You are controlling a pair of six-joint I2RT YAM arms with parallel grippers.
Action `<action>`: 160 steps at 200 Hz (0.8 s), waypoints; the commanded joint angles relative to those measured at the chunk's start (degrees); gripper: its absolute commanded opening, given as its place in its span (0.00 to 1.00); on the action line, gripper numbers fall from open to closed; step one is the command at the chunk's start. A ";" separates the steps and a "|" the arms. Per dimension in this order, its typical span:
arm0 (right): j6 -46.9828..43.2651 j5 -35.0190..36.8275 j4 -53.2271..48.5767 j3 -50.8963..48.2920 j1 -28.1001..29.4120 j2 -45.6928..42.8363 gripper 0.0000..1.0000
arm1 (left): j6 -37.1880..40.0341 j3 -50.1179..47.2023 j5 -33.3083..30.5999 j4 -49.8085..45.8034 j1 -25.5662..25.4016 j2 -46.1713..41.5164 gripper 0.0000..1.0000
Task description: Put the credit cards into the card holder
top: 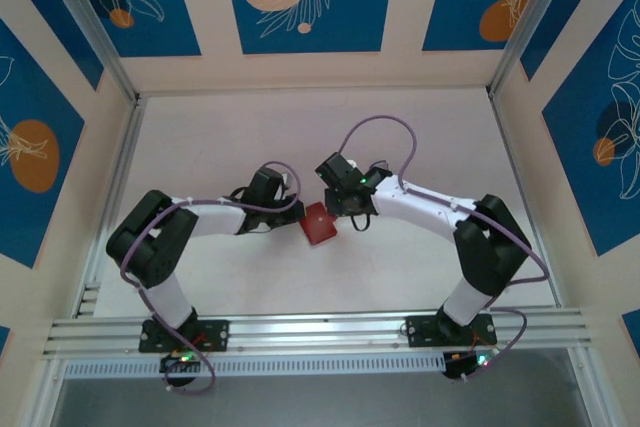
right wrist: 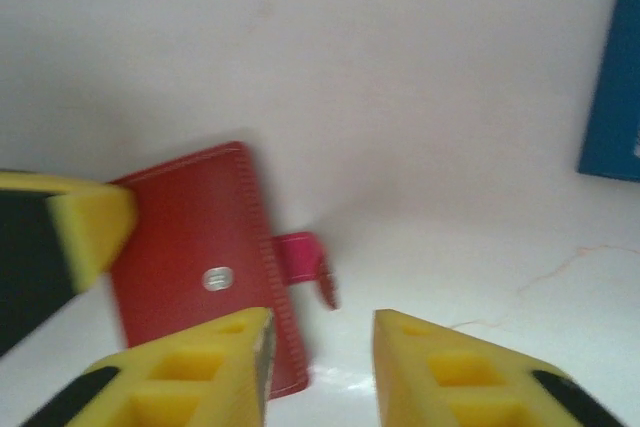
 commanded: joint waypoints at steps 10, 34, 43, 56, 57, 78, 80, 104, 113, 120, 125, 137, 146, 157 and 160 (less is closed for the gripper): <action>-1.79 -8.22 -0.48 5.14 0.37 2.25 0.08 | 0.92 -0.94 -1.33 -6.00 -1.07 2.53 0.00; -1.19 -9.72 -1.26 6.98 -0.35 7.65 0.00 | 0.81 -0.69 -1.34 -6.12 -1.47 2.40 0.00; -0.84 -10.88 -0.31 6.39 -1.34 8.91 0.00 | 1.04 -0.53 -1.62 -6.67 -1.63 2.09 0.00; -0.28 -12.21 1.20 4.98 -3.42 10.47 0.00 | 1.36 -0.49 -2.07 -7.35 -1.78 1.60 0.00; -0.27 -12.25 1.26 4.91 -3.64 10.62 0.00 | 1.39 -0.50 -2.07 -7.41 -1.74 1.55 0.00; -0.08 -14.80 3.04 3.17 -6.84 12.66 0.00 | 1.99 -0.55 -2.28 -8.14 -1.84 1.06 0.00; -0.08 -14.83 3.08 3.00 -7.02 12.73 0.00 | 2.03 -0.58 -2.35 -8.16 -1.85 1.11 0.00; 0.03 -14.24 3.57 2.13 -8.03 13.38 0.00 | 2.30 -0.85 -2.63 -8.16 -1.88 1.04 0.00; -0.07 -14.80 4.06 1.95 -8.14 13.68 0.00 | 2.22 -0.94 -2.65 -7.74 -1.94 1.27 0.00; -0.23 -15.64 4.15 2.09 -8.12 14.19 0.00 | 2.14 -1.00 -2.55 -7.52 -1.97 1.48 0.00; -0.39 -16.50 4.21 2.28 -8.08 14.66 0.00 | 2.06 -1.03 -2.47 -7.33 -1.97 1.66 0.00; -0.60 -17.96 4.11 2.88 -7.78 15.95 0.00 | 1.94 -1.03 -2.46 -6.95 -2.07 1.93 0.00; -0.77 -18.98 4.24 3.00 -7.43 16.66 0.00 | 1.88 -0.95 -2.46 -6.86 -2.20 2.09 0.00; -0.95 -20.62 4.73 2.85 -7.20 17.18 0.00 | 1.88 -0.81 -2.46 -6.85 -2.28 2.20 0.00; -1.00 -20.98 4.88 2.76 -7.12 17.26 0.00 | 1.94 -0.82 -2.46 -6.83 -2.24 2.27 0.00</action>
